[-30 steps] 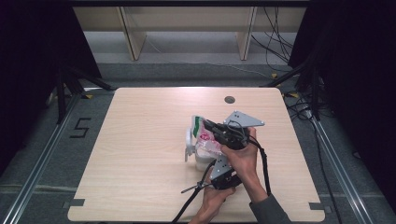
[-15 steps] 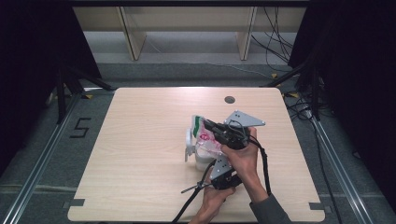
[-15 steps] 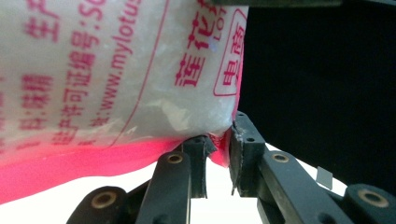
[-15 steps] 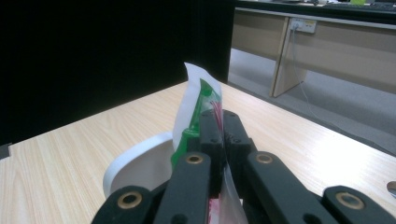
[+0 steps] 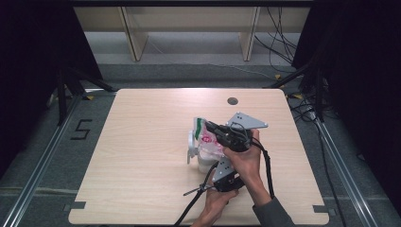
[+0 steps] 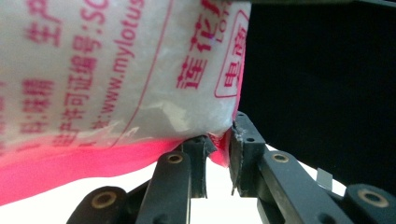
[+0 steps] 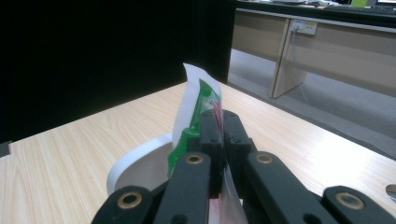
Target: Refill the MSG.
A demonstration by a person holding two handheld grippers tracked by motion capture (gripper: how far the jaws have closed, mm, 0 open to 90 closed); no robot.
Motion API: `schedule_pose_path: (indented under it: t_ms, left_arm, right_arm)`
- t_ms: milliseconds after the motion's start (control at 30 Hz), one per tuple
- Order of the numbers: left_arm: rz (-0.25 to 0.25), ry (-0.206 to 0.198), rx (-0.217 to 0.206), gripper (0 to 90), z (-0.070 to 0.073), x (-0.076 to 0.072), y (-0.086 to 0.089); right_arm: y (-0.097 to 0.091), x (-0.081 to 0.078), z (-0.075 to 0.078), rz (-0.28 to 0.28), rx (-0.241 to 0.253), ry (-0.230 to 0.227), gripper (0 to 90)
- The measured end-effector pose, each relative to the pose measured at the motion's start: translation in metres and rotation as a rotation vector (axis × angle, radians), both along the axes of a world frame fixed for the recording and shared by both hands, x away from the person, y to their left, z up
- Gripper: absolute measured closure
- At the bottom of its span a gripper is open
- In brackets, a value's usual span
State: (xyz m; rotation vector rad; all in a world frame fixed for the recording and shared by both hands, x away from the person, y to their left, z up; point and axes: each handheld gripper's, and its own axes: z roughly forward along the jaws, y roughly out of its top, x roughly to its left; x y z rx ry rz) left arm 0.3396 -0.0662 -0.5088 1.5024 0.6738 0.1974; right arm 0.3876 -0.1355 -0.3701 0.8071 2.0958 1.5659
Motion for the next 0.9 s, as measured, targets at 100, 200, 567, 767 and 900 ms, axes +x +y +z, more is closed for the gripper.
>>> schedule_pose_path:
  t_ms: [100, 200, 567, 767, 900]
  left_arm:
    - [0.001, 0.000, -0.001, 77.9, -0.0003, 0.0002, -0.0002]
    - [-0.001, 0.000, -0.002, 77.9, -0.0001, 0.0004, 0.0000]
    - [0.010, 0.011, 0.013, 77.9, 0.0004, -0.0011, 0.0005]
    - [0.012, 0.013, 0.021, 77.9, 0.0001, -0.0011, 0.0007]
    - [-0.003, -0.001, 0.003, 77.9, -0.0016, 0.0003, 0.0003]
  right_arm:
    - [0.0001, 0.0027, -0.0029, 0.012, 0.000, -0.002, 89.8]
    - [-0.0003, 0.0008, -0.0002, 0.007, -0.001, -0.009, 89.8]
    - [-0.0011, 0.0019, -0.0012, 0.008, 0.006, -0.008, 89.8]
    - [-0.0021, 0.0026, -0.0015, 0.005, 0.004, -0.015, 89.8]
    - [-0.0028, 0.0012, -0.0002, 0.003, 0.010, 0.002, 89.8]
